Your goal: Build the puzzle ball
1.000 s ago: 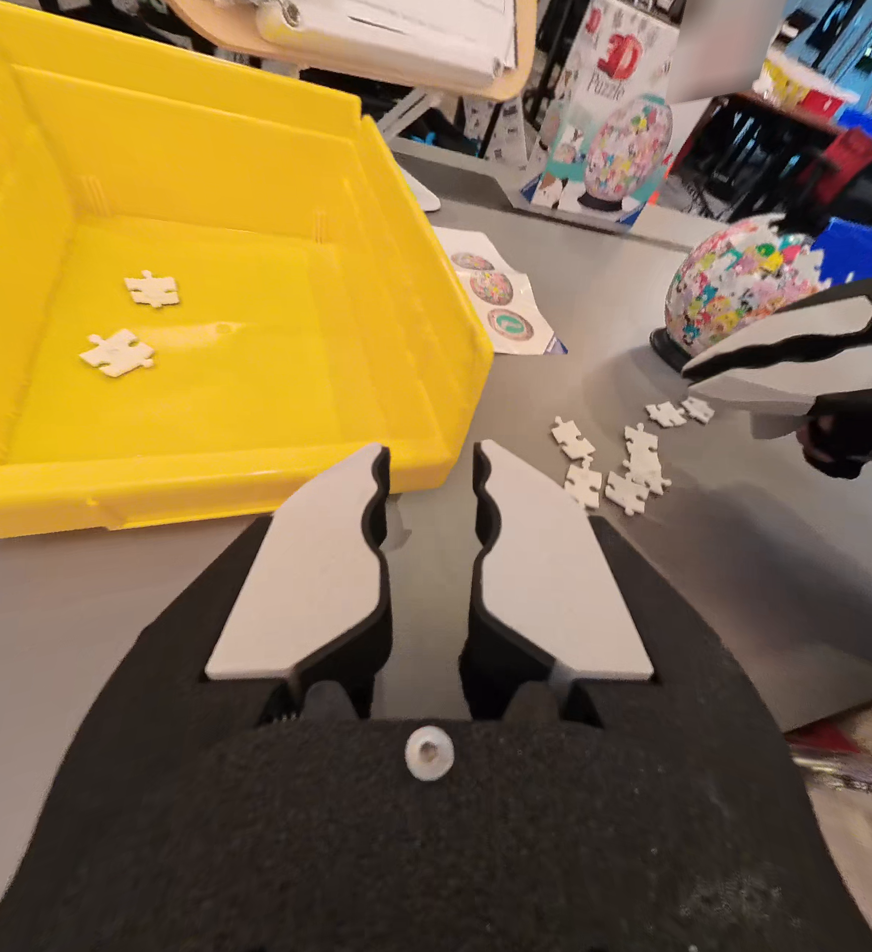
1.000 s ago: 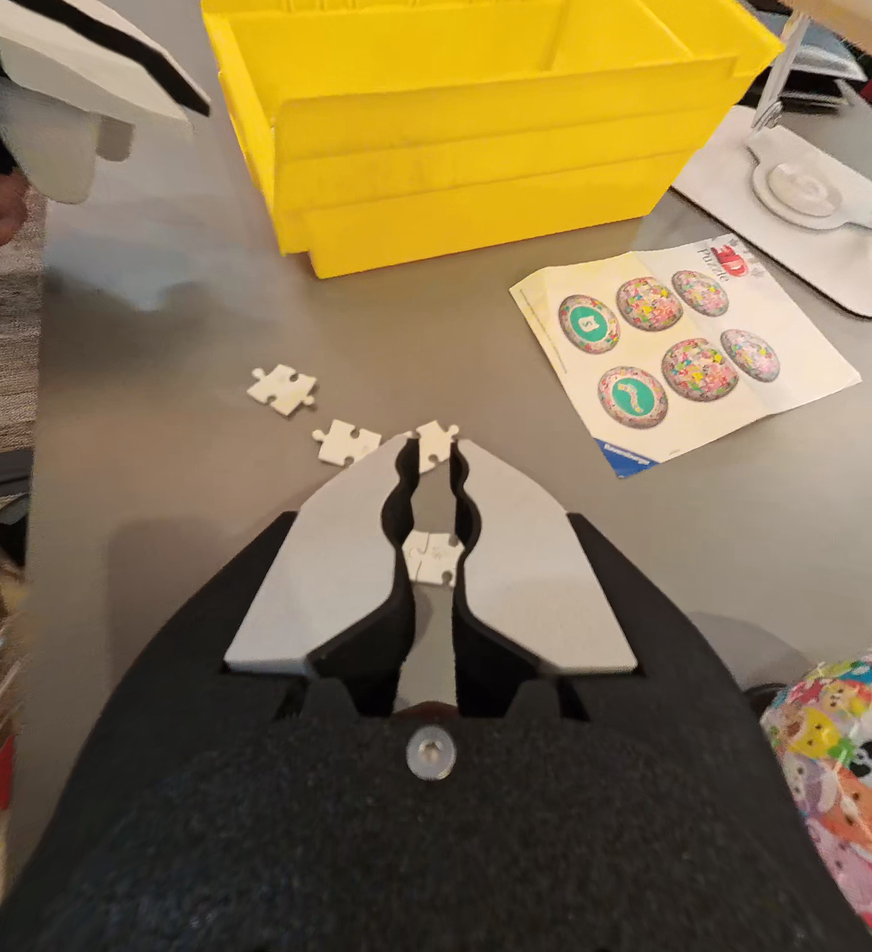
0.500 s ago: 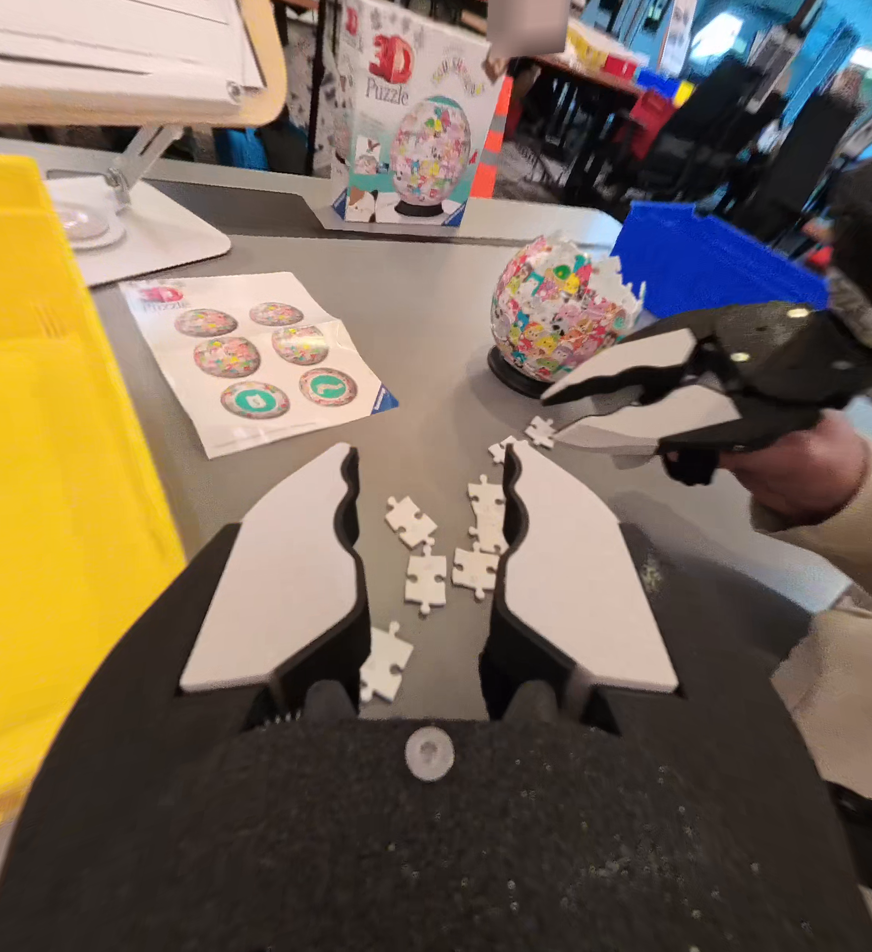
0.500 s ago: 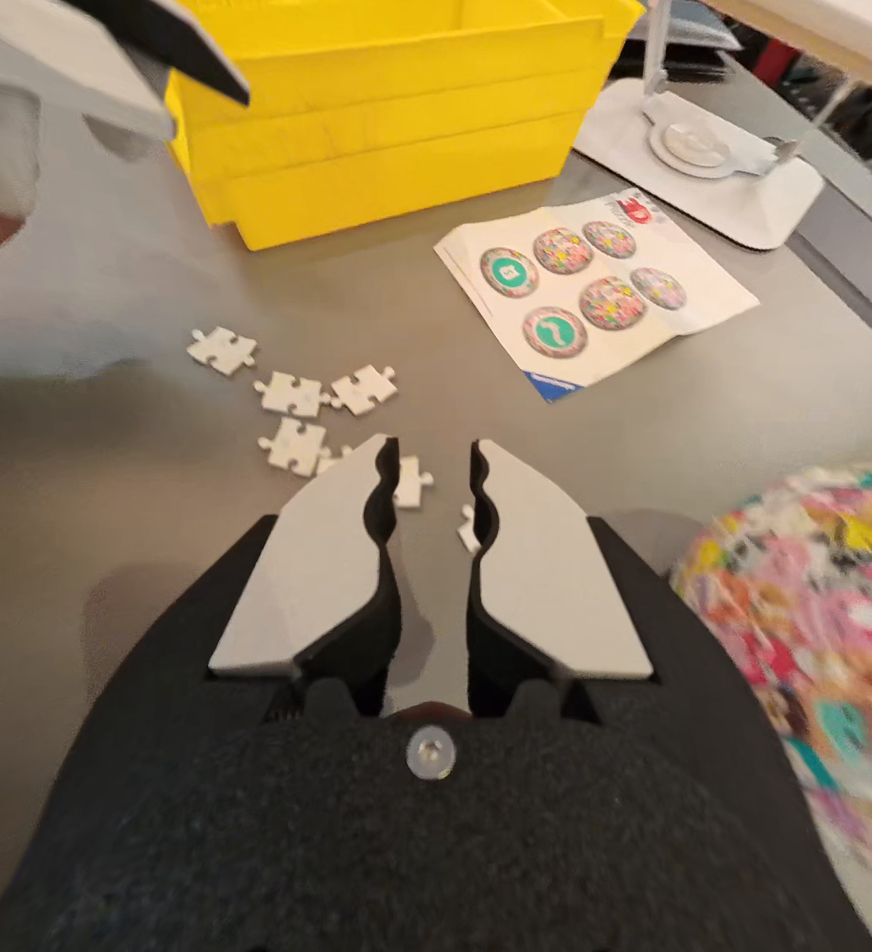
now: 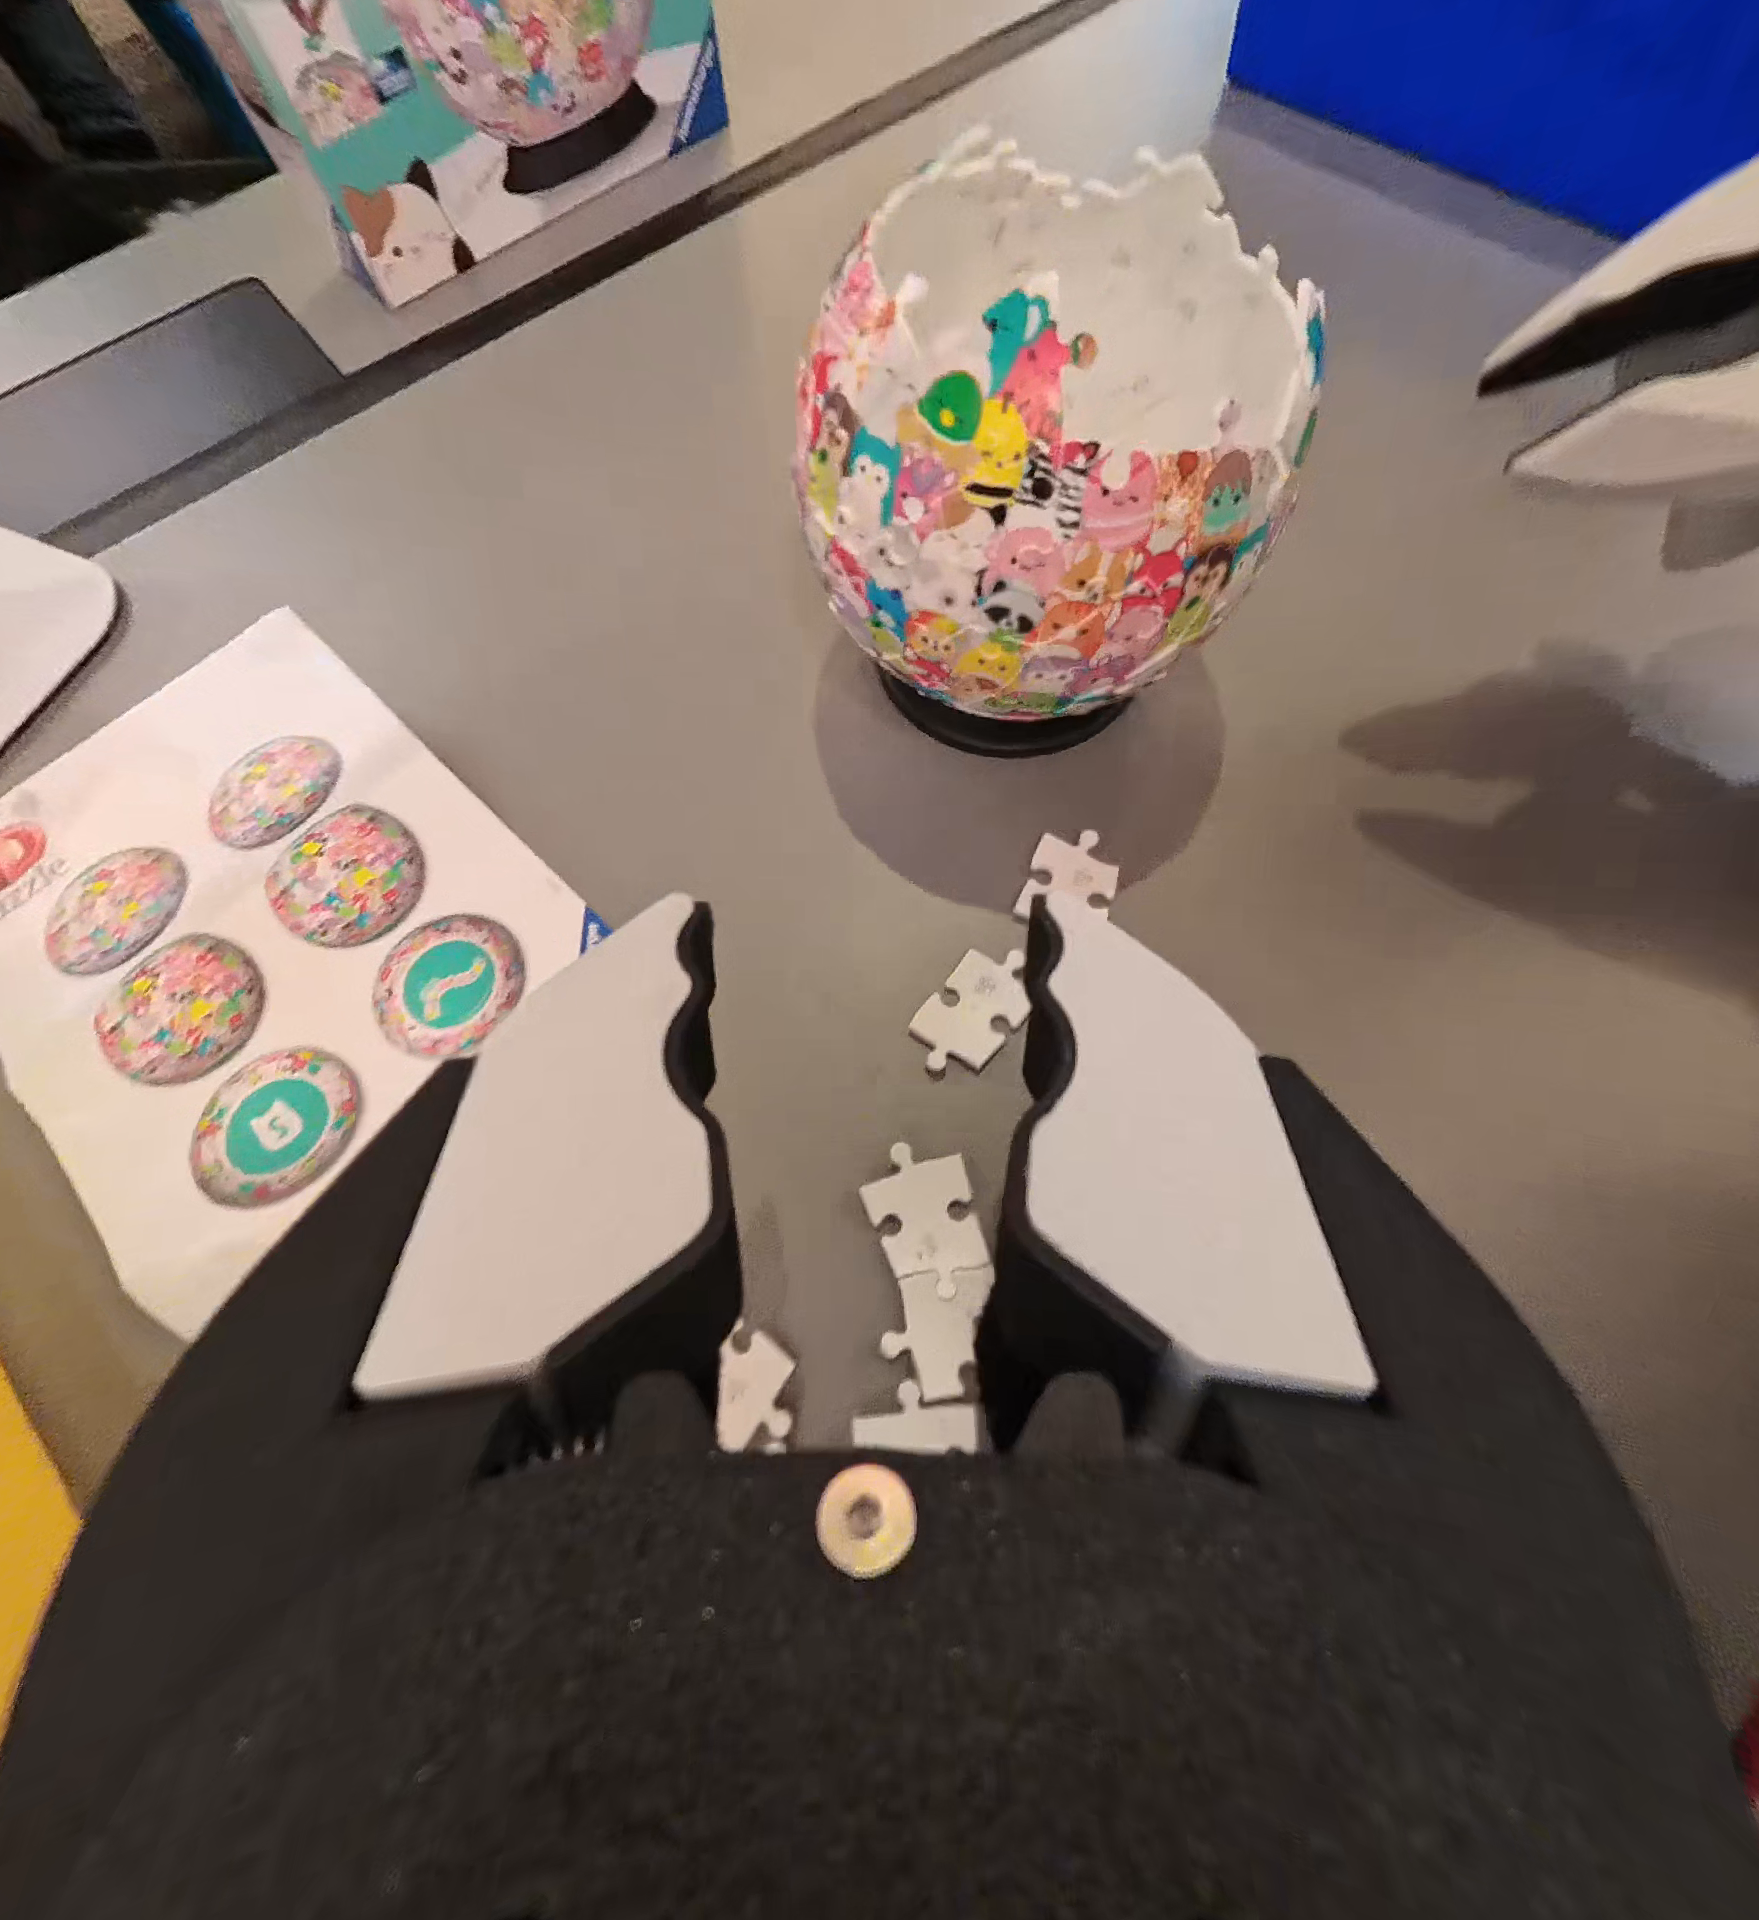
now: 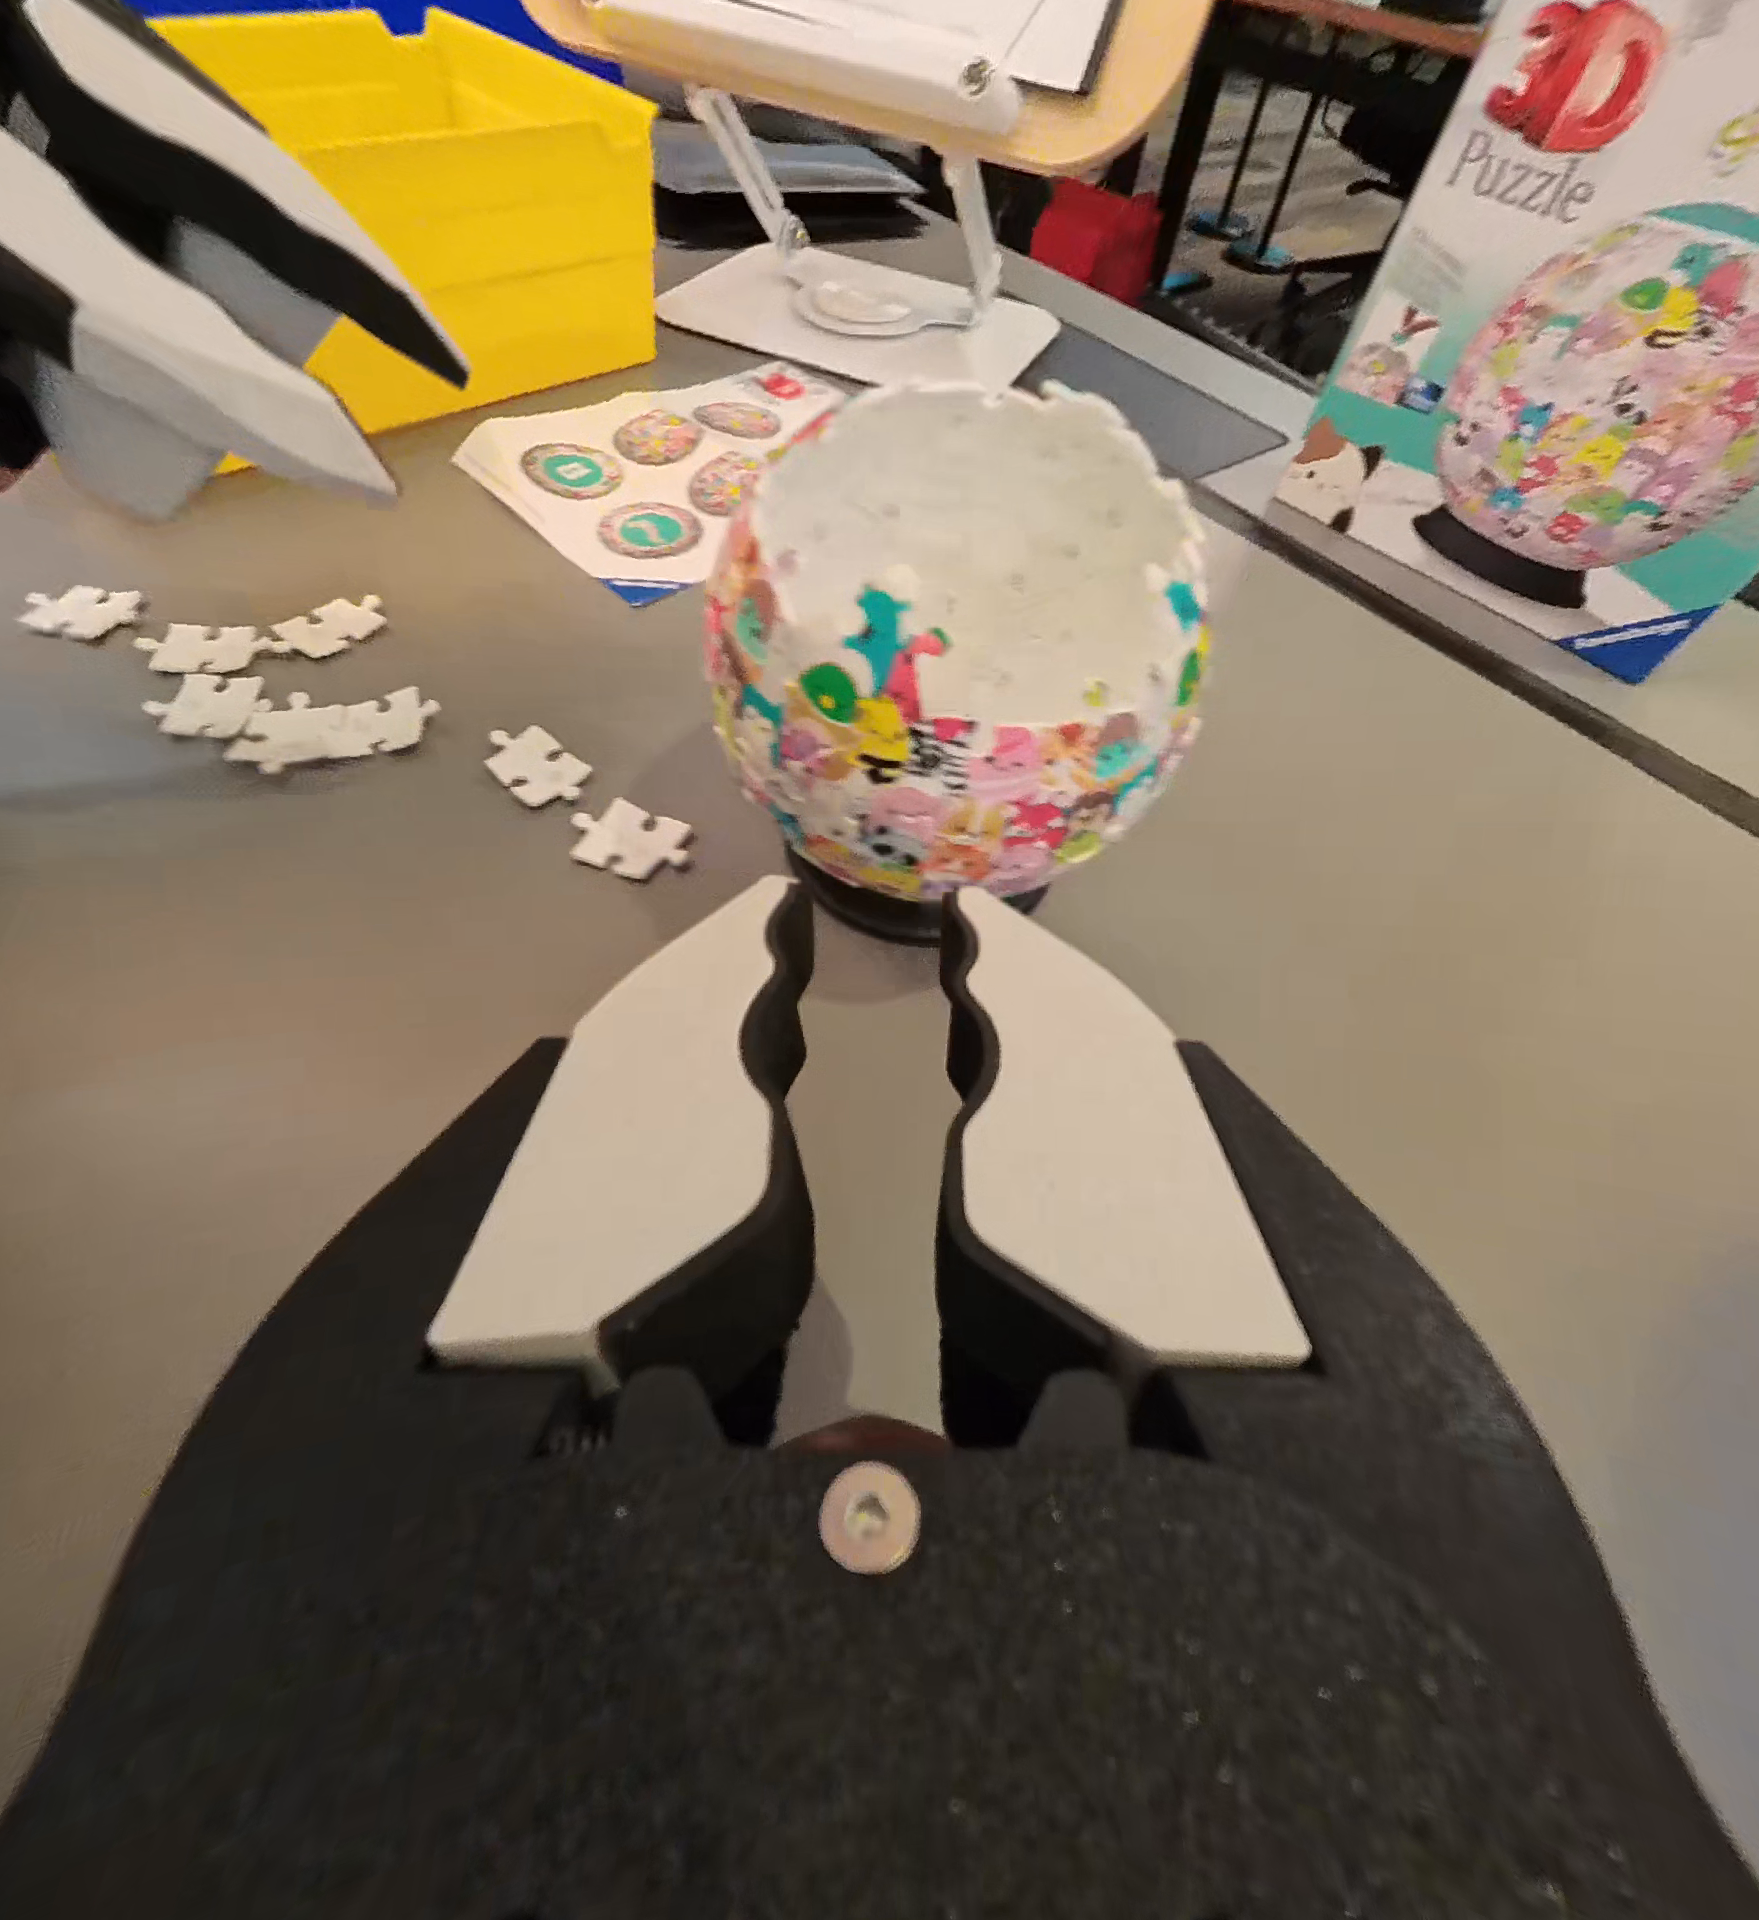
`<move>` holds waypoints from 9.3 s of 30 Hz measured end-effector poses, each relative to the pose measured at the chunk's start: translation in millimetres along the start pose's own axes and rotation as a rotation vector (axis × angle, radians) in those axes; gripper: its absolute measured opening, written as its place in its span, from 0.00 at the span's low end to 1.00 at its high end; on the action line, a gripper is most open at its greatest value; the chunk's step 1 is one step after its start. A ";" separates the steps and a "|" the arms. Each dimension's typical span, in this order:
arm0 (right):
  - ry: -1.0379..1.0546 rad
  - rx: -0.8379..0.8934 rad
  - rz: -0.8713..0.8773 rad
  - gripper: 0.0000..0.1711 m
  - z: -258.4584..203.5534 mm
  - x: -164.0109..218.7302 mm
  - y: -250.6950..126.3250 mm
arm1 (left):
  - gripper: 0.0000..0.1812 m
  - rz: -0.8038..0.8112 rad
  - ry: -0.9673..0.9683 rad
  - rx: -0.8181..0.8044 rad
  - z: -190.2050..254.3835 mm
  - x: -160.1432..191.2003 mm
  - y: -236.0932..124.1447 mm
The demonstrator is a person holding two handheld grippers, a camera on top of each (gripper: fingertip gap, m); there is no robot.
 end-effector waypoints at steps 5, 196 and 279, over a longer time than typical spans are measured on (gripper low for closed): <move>0.027 -0.050 0.044 0.14 22.7 5.0 11.0 | 0.31 0.010 -0.050 0.079 12.9 -7.2 19.4; -0.068 -0.317 -0.186 0.24 0.7 -39.3 12.4 | 0.30 0.160 -0.134 0.159 -37.9 36.5 -24.5; -0.056 -0.259 -0.055 0.21 -89.0 22.4 -11.5 | 0.05 -0.315 0.086 -0.088 -9.9 138.9 -14.9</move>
Point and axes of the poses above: each gripper's, where its closed fingertips meet, y out along the fingers, x out of its underside, z = x × y across the jaws, the point moved 5 cm from there along -y, back along the fingers, and after that the axes turned 13 degrees about -z, right-handed, at the moved point
